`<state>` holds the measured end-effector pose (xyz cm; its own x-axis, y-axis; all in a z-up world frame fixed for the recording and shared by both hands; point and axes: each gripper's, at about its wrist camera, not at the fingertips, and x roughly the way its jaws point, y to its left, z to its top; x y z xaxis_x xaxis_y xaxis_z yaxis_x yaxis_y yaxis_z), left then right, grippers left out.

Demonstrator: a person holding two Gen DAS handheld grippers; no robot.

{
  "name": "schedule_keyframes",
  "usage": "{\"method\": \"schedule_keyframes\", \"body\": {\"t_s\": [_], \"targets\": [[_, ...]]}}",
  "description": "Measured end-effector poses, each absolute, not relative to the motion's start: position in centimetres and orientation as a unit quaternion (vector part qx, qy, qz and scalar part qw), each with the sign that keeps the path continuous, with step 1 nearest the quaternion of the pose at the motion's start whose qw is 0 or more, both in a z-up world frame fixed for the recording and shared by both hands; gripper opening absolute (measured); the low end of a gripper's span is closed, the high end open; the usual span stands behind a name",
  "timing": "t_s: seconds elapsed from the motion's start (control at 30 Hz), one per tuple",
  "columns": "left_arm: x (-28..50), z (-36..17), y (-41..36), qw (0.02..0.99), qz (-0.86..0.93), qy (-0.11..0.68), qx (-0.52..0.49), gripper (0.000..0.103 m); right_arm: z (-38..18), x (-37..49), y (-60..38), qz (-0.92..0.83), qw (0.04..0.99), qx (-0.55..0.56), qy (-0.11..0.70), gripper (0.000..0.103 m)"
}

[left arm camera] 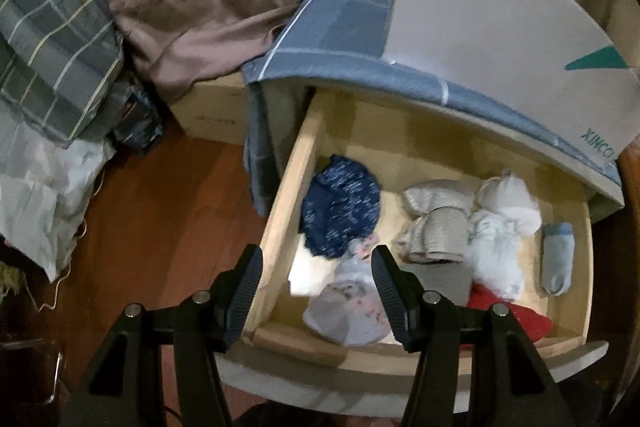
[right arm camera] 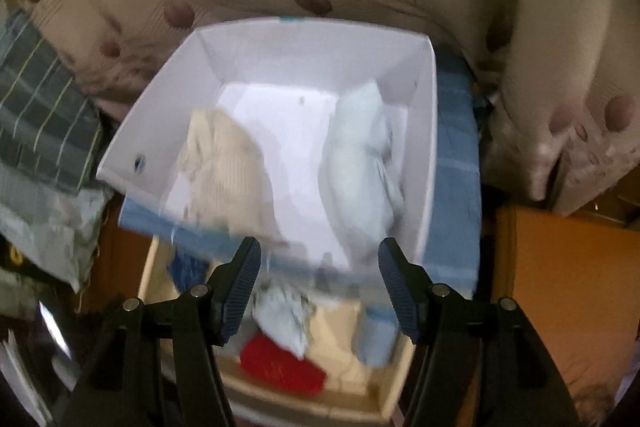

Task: Take underwear out of drawer
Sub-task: 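Lower the right tool into the drawer and grasp the light blue rolled sock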

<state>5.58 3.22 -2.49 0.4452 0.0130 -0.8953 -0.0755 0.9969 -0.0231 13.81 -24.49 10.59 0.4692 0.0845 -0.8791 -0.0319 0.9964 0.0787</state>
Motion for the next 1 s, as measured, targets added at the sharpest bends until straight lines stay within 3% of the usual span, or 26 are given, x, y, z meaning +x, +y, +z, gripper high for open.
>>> {"method": "schedule_keyframes", "body": {"t_s": [0.27, 0.47, 1.0], "targets": [[5.1, -3.2, 3.4, 0.843, 0.018, 0.537, -0.035, 0.058, 5.4, 8.8, -25.7, 0.027, 0.822, 0.026, 0.569, 0.057], [5.1, -3.5, 3.1, 0.841, 0.012, 0.540, -0.027, 0.058, -1.8, 9.2, -26.4, 0.011, 0.775, 0.044, 0.631, 0.049], [5.5, -4.2, 4.0, 0.831, 0.000, 0.552, -0.072, 0.058, -10.9, 12.8, -26.7, -0.060, 0.749, -0.009, 0.660, 0.048]]}}
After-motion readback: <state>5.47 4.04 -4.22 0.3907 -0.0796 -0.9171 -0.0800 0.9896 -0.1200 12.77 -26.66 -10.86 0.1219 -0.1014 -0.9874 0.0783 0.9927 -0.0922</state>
